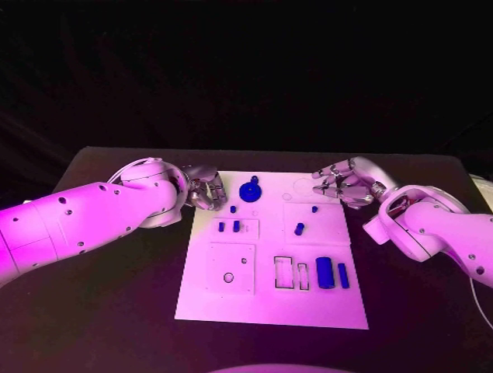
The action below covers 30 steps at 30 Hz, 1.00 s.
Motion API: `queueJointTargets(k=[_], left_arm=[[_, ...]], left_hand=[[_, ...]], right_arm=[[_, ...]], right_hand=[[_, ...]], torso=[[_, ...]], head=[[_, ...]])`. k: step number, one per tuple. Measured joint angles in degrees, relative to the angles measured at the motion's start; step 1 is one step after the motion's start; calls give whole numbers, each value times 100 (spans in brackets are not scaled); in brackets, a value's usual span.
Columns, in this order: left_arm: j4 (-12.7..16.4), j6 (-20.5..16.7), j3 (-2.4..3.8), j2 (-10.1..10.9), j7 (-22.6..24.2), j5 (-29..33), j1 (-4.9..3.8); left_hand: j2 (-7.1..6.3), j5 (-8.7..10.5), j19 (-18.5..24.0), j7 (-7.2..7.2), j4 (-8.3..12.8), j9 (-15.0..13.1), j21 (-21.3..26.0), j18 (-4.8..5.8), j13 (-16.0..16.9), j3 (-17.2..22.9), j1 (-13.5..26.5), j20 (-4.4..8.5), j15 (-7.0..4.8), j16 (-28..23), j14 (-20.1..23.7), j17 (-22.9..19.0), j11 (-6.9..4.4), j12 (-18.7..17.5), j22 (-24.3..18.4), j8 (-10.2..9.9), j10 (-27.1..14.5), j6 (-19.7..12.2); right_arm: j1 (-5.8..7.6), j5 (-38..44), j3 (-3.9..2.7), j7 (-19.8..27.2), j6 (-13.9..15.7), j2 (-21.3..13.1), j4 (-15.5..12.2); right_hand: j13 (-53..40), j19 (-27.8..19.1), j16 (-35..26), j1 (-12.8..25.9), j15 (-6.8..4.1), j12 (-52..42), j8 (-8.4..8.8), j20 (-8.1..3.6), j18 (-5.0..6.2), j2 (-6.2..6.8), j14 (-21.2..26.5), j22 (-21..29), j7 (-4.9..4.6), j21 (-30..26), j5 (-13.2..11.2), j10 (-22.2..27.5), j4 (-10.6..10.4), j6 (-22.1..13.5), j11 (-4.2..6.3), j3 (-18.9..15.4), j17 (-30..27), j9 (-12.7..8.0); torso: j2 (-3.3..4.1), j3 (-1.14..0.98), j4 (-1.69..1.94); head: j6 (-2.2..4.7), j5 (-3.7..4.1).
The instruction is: Assemble the parts on the task board
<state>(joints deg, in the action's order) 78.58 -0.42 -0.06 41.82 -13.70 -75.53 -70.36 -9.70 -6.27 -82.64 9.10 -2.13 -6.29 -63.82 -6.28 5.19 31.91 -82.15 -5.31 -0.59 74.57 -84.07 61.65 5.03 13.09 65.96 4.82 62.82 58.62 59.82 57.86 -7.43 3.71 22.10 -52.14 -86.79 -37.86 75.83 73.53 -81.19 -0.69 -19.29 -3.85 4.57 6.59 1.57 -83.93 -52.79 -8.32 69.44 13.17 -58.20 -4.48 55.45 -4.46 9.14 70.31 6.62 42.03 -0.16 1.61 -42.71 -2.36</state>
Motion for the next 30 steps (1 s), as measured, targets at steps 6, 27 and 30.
queueJointTargets(k=[6,27,30], left_arm=[[32,-596,-16,270,661,1405,4],[729,-1480,-136,717,3103,7150,30],[745,-1518,-138,746,3170,7310,32]], left_hand=[[11,0,1003,80,41,85,2026,-281,-79,325,6,-66,128,-1387,862,-2073,121,-47,-1653,39,-121,97],[131,0,1283,112,-206,157,2706,-356,-49,-150,370,-125,151,-1982,1259,-2978,99,179,-2157,111,-100,63],[132,0,1283,111,-188,164,2724,-356,-50,-167,370,-125,151,-1982,1259,-2986,99,179,-2166,111,-100,63]], right_arm=[[-1,1119,-2,-380,-410,-23,-53],[-104,4053,-7,-1356,-1021,97,-342],[-103,4132,-10,-1397,-1026,114,-347]], right_hand=[[1259,39,-236,-111,19,875,0,79,3,251,-19,95,-32,-67,-55,-142,148,372,-26,565,-224,9],[2441,18,-640,176,39,1269,0,141,3,550,2,584,-17,-434,-531,-246,-1,465,-63,1037,-665,-38],[2507,18,-640,176,39,1269,0,141,3,550,2,584,-31,-443,-597,-277,-8,480,-93,1121,-665,-37]], torso=[[-1,-3,-4],[4,7,6],[8,7,6]], head=[[55,110],[132,307],[132,306]])
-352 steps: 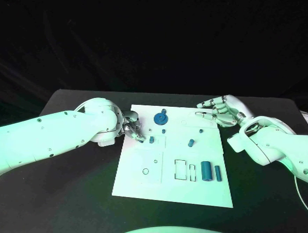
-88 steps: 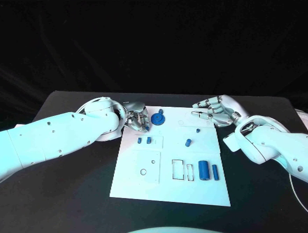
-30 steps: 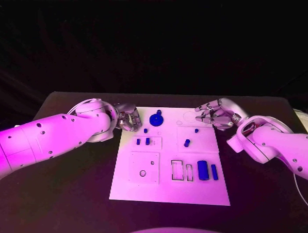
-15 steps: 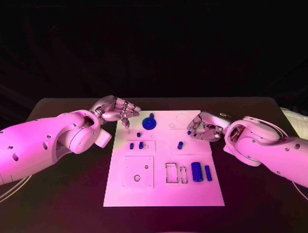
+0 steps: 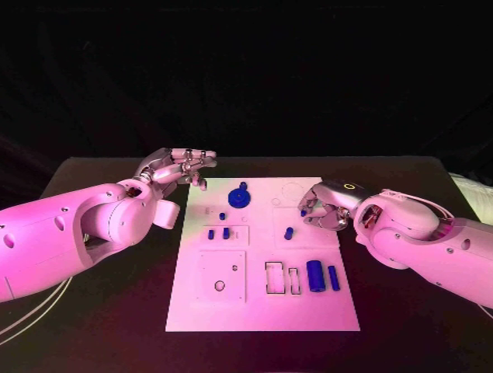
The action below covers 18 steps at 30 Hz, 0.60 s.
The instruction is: Assemble the parts on the task board
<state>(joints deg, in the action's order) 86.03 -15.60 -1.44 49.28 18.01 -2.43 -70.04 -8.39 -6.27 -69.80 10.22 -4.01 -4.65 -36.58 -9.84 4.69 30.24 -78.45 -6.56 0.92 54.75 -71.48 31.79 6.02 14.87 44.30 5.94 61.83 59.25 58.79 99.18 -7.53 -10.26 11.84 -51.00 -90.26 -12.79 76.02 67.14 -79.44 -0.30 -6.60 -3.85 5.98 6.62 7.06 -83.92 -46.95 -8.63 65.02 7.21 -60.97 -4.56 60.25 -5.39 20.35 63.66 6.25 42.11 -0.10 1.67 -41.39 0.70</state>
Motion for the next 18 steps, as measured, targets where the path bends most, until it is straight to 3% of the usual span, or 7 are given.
queueJointTargets(k=[4,18], left_arm=[[16,-36,0,20,56,125,1],[46,-72,-1,25,104,290,2]], left_hand=[[0,0,0,0,6,1,20,0,0,-6,0,0,0,0,0,-4,0,0,-3,0,0,0],[0,0,0,-1,7,6,33,1,-1,-37,-1,0,1,0,42,-23,0,23,-25,23,0,0]], right_arm=[[1,63,-2,-34,-7,18,-1],[14,249,-17,-206,-77,132,31]], right_hand=[[85,0,0,-29,0,-2,0,0,0,-33,0,0,-12,0,-46,-43,-9,21,20,89,0,0],[377,125,104,-180,-15,0,-38,-84,1,-184,-15,-173,81,76,-236,-515,128,419,123,614,108,53]], torso=[[3,0,0],[1,-3,-3]], head=[[-13,1],[-43,-5]])
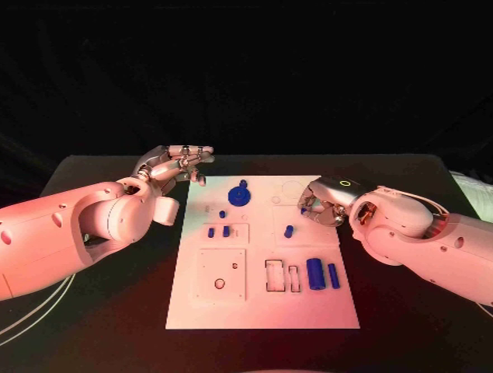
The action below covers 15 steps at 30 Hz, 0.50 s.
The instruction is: Assemble the parts on the task board
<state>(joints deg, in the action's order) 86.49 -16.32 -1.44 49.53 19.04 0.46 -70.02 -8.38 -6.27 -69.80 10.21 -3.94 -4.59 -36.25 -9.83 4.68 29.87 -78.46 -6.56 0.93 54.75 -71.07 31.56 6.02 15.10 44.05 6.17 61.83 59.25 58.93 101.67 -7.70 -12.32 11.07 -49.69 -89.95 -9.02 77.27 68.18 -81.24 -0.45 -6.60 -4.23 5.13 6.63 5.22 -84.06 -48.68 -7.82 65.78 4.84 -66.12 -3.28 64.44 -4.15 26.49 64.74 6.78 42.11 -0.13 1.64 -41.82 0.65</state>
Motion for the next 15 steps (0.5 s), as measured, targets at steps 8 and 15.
queueJointTargets(k=[8,15], left_arm=[[13,-7,0,2,-9,20,0],[17,-8,0,1,-23,30,1]], left_hand=[[0,0,0,0,16,5,16,0,0,-16,0,0,0,0,0,-4,0,0,-5,0,0,0],[0,0,0,0,16,5,15,0,-1,-16,0,0,0,0,0,-14,0,0,-15,0,0,0]], right_arm=[[17,175,-13,-126,-146,69,4],[31,313,-18,-216,-259,105,-11]], right_hand=[[66,21,6,-8,-29,0,-34,-21,0,-8,14,-29,27,2,-9,-131,52,87,31,104,4,46],[114,30,6,-7,-29,33,-33,-30,0,-7,14,-36,51,34,-67,-172,43,113,31,113,4,56]], torso=[[-4,0,0],[-5,3,1]], head=[[-24,-22],[-42,-35]])
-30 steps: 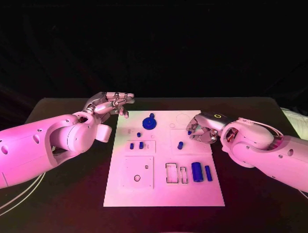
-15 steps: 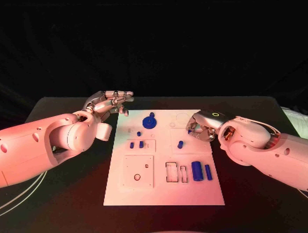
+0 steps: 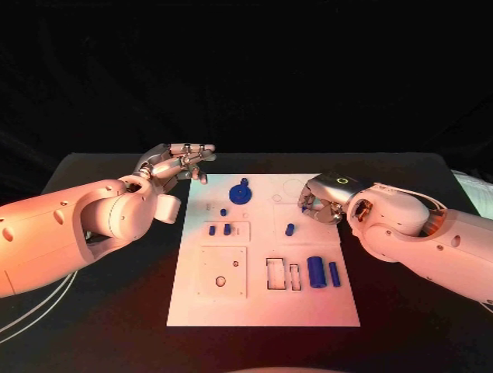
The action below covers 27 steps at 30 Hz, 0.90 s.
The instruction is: Assemble the parts on the task board
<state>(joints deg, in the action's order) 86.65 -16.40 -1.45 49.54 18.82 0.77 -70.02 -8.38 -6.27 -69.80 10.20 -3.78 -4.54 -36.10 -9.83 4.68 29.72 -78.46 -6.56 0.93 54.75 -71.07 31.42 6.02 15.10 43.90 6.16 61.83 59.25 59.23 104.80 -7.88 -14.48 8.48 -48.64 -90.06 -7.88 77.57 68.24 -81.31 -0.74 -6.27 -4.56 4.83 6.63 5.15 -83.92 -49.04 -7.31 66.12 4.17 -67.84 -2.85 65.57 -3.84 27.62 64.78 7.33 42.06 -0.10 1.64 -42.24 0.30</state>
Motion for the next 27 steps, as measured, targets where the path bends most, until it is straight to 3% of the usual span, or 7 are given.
queueJointTargets(k=[5,19,27], left_arm=[[-15,0,0,-6,-12,4,1],[-57,-1,0,-42,-24,9,6],[-96,-2,0,-64,-28,10,8]], left_hand=[[0,0,0,0,17,4,2,0,0,-17,0,0,0,0,0,0,0,0,0,0,0,0],[0,0,0,0,16,7,27,1,0,-16,0,0,0,0,0,-8,0,0,-8,0,0,0],[0,0,0,-1,16,12,27,1,-1,-16,0,0,0,0,0,-11,0,0,-10,0,0,0]], right_arm=[[-3,55,3,-52,-7,4,-22],[-17,140,44,-175,130,-45,-134],[49,148,33,-187,221,-111,-225]], right_hand=[[7,11,0,0,0,0,1,-11,1,0,0,-9,0,0,-1,0,-6,0,0,6,-1,5],[24,10,23,2,-21,21,-7,-11,0,2,-21,-43,1,24,-9,-21,10,39,20,22,6,13],[31,31,48,26,-21,21,-8,-31,0,22,-21,-70,18,24,-10,-62,10,56,20,22,19,33]], torso=[[-2,-9,-1],[-3,-7,-1],[-4,-5,-4]], head=[[12,-5],[26,3],[58,21]])
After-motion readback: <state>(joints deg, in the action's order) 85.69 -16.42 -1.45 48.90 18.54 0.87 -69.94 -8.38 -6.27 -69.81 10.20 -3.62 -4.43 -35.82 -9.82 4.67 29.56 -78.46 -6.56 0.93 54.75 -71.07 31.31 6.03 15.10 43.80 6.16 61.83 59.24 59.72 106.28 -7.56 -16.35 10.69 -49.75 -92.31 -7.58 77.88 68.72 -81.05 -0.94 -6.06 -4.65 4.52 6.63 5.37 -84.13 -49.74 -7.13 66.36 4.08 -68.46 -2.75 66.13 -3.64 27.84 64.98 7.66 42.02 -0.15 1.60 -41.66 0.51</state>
